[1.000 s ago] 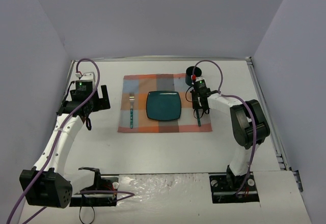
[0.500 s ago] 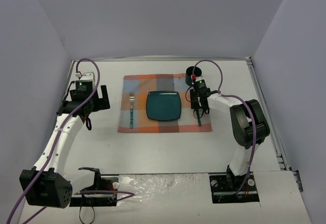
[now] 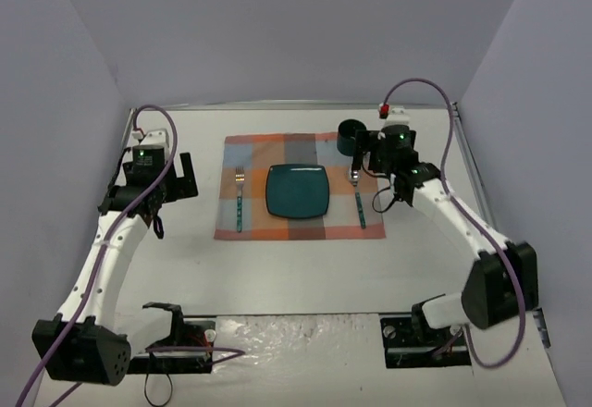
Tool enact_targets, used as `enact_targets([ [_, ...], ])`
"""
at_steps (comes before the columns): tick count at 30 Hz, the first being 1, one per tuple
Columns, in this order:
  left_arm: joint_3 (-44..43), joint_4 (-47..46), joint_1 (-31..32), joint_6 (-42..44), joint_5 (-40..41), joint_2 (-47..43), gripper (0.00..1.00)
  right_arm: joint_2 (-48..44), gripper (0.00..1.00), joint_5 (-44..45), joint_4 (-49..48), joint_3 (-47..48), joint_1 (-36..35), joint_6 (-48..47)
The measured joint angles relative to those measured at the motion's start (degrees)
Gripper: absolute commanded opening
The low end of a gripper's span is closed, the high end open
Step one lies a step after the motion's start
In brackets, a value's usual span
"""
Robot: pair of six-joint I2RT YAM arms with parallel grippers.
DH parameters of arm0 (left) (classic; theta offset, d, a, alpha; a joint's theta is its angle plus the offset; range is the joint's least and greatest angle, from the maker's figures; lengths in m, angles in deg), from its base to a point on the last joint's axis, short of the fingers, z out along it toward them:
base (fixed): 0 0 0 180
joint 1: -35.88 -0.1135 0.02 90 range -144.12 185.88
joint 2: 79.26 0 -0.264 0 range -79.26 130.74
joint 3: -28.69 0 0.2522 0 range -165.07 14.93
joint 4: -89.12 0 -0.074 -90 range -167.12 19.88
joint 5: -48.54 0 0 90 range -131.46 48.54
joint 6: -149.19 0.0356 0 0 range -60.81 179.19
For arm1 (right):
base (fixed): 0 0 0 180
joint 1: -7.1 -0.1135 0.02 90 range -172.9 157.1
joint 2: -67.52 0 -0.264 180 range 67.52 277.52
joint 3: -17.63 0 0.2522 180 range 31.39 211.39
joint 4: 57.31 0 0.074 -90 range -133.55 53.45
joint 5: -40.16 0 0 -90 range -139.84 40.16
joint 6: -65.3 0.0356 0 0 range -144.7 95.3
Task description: Set the dinner table for one person
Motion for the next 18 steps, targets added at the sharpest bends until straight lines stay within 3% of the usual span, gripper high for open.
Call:
enact_targets([
  [11, -2.2, -0.3, 0.0, -0.2, 1.6, -12.4, 0.97, -36.9, 1.0, 17.8, 2.3, -6.6, 0.8, 1.8],
  [18, 2.6, -3.8, 0.0, 2.0, 5.5, -21.1, 0.97, -47.9, 1.0, 22.3, 4.5, -10.9, 0.5, 1.9],
])
